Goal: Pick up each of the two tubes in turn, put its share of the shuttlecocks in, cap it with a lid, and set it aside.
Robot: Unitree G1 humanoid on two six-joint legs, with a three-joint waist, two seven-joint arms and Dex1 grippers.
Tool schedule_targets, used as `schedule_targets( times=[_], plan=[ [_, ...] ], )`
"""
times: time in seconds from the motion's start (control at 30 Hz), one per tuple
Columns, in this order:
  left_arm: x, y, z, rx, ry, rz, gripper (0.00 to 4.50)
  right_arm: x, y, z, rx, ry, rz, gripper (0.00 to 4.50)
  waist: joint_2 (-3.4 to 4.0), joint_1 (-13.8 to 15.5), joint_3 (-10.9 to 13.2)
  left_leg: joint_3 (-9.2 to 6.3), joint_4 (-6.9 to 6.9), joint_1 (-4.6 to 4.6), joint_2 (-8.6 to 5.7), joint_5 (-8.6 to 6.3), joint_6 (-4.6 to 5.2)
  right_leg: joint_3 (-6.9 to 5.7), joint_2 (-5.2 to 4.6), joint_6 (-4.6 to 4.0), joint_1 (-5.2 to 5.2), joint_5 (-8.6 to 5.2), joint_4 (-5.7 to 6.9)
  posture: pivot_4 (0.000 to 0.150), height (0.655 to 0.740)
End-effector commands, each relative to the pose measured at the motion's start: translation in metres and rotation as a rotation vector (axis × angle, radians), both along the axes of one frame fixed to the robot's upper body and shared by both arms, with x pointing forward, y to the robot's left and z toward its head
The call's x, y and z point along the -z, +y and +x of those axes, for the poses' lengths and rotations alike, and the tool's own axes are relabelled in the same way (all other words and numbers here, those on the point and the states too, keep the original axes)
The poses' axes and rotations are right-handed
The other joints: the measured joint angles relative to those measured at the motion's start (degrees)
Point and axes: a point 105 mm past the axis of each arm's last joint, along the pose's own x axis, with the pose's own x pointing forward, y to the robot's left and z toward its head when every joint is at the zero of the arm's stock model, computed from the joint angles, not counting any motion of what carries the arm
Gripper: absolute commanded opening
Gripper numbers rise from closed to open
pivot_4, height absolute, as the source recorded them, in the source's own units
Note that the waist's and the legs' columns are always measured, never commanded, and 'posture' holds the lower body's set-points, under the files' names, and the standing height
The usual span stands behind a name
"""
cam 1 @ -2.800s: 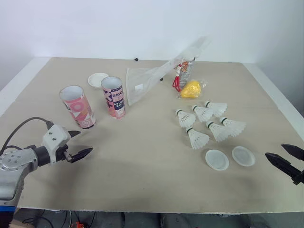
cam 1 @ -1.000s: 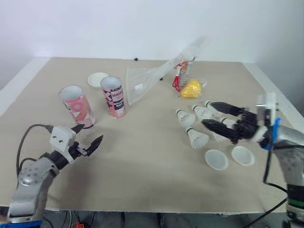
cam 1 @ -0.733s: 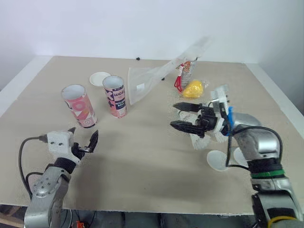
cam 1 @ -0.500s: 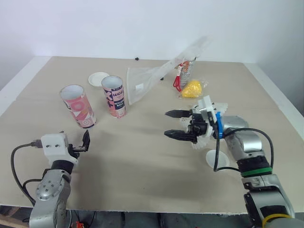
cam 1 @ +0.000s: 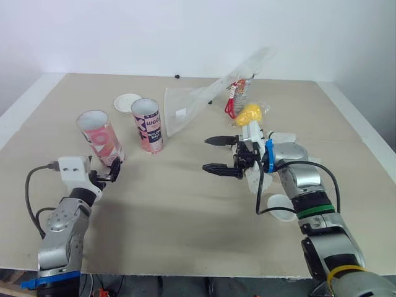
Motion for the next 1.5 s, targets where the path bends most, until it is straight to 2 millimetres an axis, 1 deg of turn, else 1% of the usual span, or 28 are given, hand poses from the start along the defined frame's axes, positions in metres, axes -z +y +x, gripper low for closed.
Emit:
schedule_targets(
  times=[0.03,0.27,0.47,0.67,0.83,1.1,1.3,1.47,1.5],
  plan=[
    [-0.009,-0.001,0.007,0.021,-0.024,0.016,4.50,-0.019,0.003,0.002,0.007,-0.060,0.036,4.44,0.00,0.01,0.00,0.00,-0.03,0.01,0.00,0.00,0.00,0.00,0.00,-0.01,0.00,-0.01,0.00,0.150,0.7400],
    [-0.012,0.002,0.018,0.006,-0.018,0.036,4.50,-0.021,0.004,0.003,0.020,-0.064,0.045,4.44,0.00,0.01,0.00,-0.02,-0.04,0.00,0.00,0.01,-0.01,0.00,0.01,-0.01,0.00,-0.01,0.02,0.150,0.7400],
    [-0.011,0.010,0.025,-0.026,0.002,0.049,4.50,-0.022,0.004,0.002,0.024,-0.060,0.056,4.44,0.00,0.02,0.00,-0.03,-0.04,0.00,0.00,0.01,-0.01,-0.01,0.03,-0.01,-0.01,0.00,0.02,0.150,0.7400],
    [-0.010,0.010,0.037,0.000,0.014,0.065,4.50,-0.022,0.006,0.002,0.022,-0.053,0.055,4.44,0.00,0.03,0.00,-0.03,-0.04,0.00,0.00,0.01,-0.01,-0.01,0.02,-0.01,-0.02,0.00,0.02,0.150,0.7400],
    [-0.010,0.013,0.047,0.005,0.019,0.072,4.50,-0.022,0.008,0.002,0.020,-0.050,0.057,4.44,0.00,0.02,0.00,-0.03,-0.04,0.00,0.00,0.01,-0.02,-0.01,0.02,-0.01,-0.01,0.00,0.02,0.150,0.7400],
    [-0.009,0.013,0.059,0.057,0.044,0.088,4.50,-0.023,0.007,0.002,0.025,-0.048,0.056,4.44,0.00,0.03,0.00,-0.03,-0.07,-0.02,0.00,0.01,-0.02,-0.01,0.02,0.00,-0.03,-0.01,0.02,0.150,0.7400],
    [-0.006,0.013,0.064,0.079,0.056,0.095,4.50,-0.023,0.007,0.002,0.024,-0.049,0.056,4.44,0.01,0.04,0.01,-0.02,-0.07,-0.02,0.00,0.01,-0.02,-0.01,0.02,0.01,-0.02,-0.01,0.01,0.150,0.7400],
    [-0.002,0.011,0.063,0.105,0.061,0.097,4.50,-0.022,0.006,0.001,0.025,-0.047,0.056,4.44,0.01,0.04,0.01,-0.03,-0.09,-0.03,0.00,0.01,-0.02,-0.02,0.02,0.01,-0.04,-0.01,0.02,0.150,0.7400],
    [-0.001,0.012,0.063,0.102,0.060,0.094,3.95,-0.022,0.006,0.001,0.025,-0.046,0.056,4.50,0.01,0.05,0.01,-0.03,-0.09,-0.03,0.00,0.01,-0.02,-0.02,0.02,0.01,-0.04,-0.02,0.02,0.150,0.7400]
  ],
)
